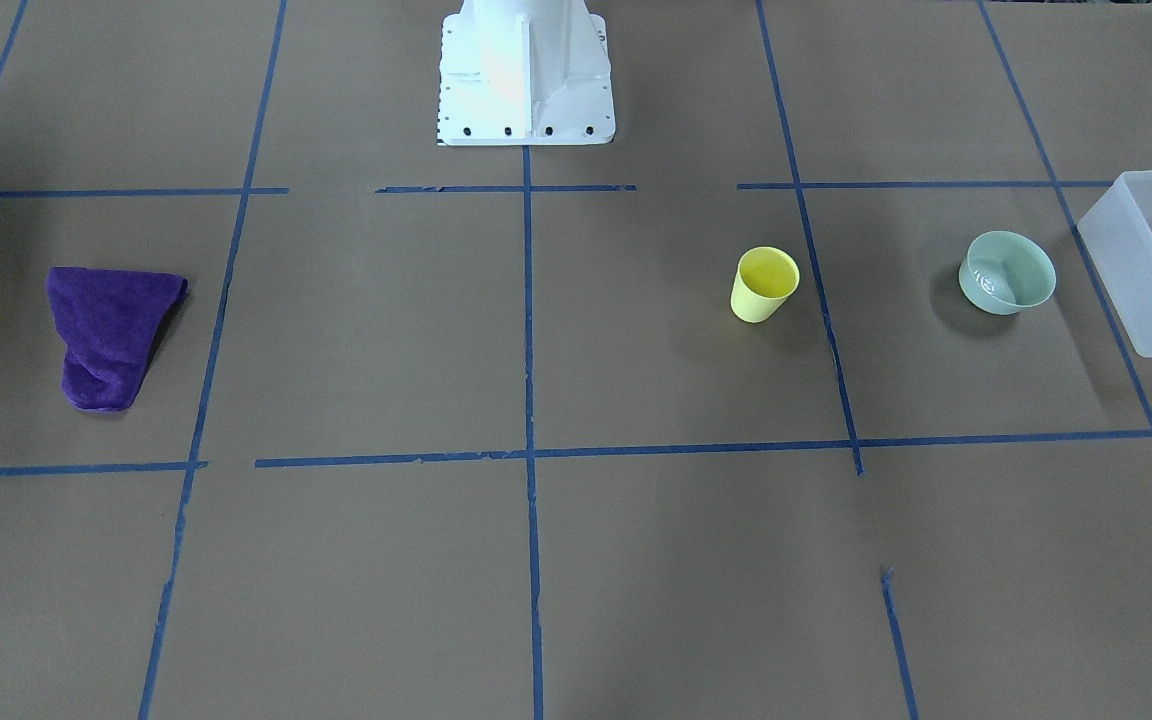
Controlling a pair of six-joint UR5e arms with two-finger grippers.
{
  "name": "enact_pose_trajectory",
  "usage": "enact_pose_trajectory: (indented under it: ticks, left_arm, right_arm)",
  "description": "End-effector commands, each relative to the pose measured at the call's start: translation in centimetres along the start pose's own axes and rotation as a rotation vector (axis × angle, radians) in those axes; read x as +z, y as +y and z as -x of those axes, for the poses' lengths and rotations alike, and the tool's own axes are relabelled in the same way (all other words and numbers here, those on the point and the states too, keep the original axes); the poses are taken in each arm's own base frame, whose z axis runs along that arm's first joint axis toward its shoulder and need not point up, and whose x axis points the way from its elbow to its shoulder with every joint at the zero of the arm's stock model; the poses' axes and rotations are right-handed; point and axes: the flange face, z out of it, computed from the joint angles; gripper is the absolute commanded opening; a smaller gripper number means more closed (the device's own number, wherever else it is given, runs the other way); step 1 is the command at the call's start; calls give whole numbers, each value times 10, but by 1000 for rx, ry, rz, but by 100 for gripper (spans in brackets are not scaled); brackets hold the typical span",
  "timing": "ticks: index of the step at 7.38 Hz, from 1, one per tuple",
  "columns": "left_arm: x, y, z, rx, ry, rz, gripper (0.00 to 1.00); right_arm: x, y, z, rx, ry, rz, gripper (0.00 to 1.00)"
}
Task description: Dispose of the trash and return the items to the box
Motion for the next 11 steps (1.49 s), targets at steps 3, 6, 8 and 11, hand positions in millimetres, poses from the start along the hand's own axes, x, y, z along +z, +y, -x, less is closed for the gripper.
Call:
enact_pose_trajectory:
  ticks: [3,6,8,11]
  left_arm:
    - [48,-57,-158,-422,70,-214,100]
    - [113,-29,-284,-684,-6,-9,100]
    - [149,4,-341,-822,-43,40,93]
    - [165,48,-339,-812,-111,85,82]
  right_arm:
    - [-5,-12,4,-57,1,-64,100]
    - [-1,-6,10,-105,-13,-112,100]
    - [3,-11,20,-104,-19,-142,100]
    - [5,-7,19,-90,-18,-136,100]
